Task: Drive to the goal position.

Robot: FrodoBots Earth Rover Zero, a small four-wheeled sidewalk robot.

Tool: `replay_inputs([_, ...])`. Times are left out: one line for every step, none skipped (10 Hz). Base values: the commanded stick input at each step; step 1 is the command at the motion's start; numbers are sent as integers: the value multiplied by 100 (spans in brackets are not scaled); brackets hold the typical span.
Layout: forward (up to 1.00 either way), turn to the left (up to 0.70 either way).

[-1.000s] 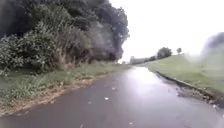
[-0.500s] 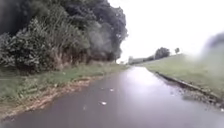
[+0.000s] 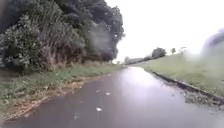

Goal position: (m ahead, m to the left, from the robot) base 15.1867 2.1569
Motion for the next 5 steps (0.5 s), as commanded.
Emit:
replay_inputs([45, -27])
replay_inputs([45, -27])
replay_inputs([45, -27])
replay_inputs([45, 0])
replay_inputs([45, 0])
